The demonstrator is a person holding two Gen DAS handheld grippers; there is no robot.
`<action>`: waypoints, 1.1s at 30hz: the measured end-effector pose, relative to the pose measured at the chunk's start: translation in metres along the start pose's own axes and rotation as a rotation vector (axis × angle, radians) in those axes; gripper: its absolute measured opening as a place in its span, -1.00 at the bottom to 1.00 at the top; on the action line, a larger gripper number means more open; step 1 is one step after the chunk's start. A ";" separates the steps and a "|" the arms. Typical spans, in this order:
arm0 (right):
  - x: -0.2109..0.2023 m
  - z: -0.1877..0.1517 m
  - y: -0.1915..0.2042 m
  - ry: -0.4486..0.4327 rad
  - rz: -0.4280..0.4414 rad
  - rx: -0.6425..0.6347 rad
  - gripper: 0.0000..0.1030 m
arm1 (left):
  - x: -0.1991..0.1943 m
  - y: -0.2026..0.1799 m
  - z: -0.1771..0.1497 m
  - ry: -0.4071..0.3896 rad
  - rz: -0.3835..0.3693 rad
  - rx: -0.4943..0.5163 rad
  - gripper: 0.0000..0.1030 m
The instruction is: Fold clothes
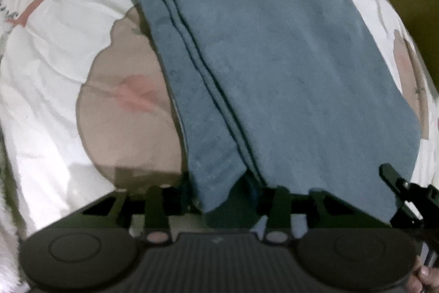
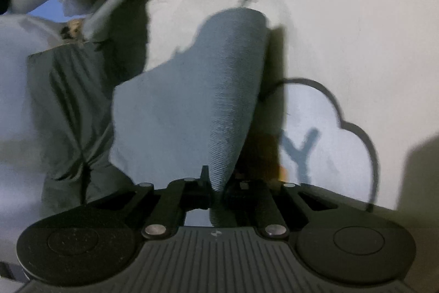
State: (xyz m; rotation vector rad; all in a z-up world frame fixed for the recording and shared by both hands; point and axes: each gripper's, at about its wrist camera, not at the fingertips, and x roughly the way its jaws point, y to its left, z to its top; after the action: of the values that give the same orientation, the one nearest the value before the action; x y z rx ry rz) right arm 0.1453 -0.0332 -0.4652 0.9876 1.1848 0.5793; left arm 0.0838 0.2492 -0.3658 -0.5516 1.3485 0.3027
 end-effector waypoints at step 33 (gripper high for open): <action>-0.099 0.086 0.055 0.012 -0.048 -0.218 -0.91 | -0.052 -0.027 -0.017 0.126 -0.269 0.189 -0.60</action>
State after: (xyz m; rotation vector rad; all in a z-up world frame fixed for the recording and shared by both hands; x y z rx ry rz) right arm 0.2023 -0.1152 -0.3638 0.7697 1.1268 0.6615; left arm 0.0729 0.2231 -0.3118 -0.5927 1.3875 -0.0798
